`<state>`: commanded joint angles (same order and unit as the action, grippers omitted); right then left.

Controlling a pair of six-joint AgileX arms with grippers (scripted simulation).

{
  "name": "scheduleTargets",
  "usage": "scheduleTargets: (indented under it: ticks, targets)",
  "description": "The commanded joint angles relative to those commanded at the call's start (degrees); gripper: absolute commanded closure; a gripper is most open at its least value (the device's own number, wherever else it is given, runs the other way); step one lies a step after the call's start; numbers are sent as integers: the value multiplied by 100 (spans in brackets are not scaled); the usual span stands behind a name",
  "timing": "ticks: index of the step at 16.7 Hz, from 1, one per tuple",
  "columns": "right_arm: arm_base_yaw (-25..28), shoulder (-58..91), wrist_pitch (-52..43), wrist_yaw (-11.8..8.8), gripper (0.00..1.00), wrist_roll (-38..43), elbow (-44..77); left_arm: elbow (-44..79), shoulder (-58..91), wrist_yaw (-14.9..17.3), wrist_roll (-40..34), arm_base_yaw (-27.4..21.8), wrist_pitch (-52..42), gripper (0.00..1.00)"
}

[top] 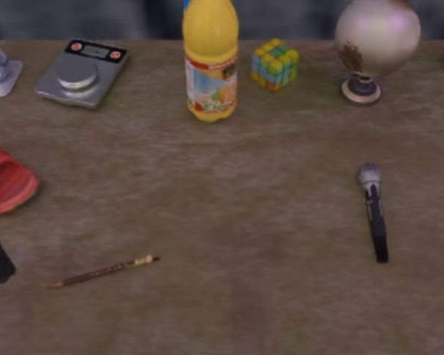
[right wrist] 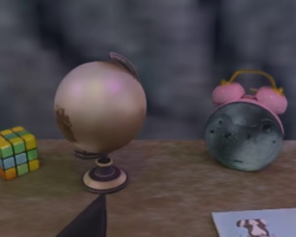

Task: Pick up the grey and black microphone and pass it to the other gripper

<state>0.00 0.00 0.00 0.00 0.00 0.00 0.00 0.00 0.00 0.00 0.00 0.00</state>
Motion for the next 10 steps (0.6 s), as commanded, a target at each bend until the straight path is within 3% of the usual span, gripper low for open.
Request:
scheduleTargets:
  ticks: [5,10]
  targets:
    - [117,358,-207,-27,0,99,321,0,0,0,0,0,0,0]
    - [500,2154,-1140,-14,0,506,1690,0,0,0,0,0,0,0]
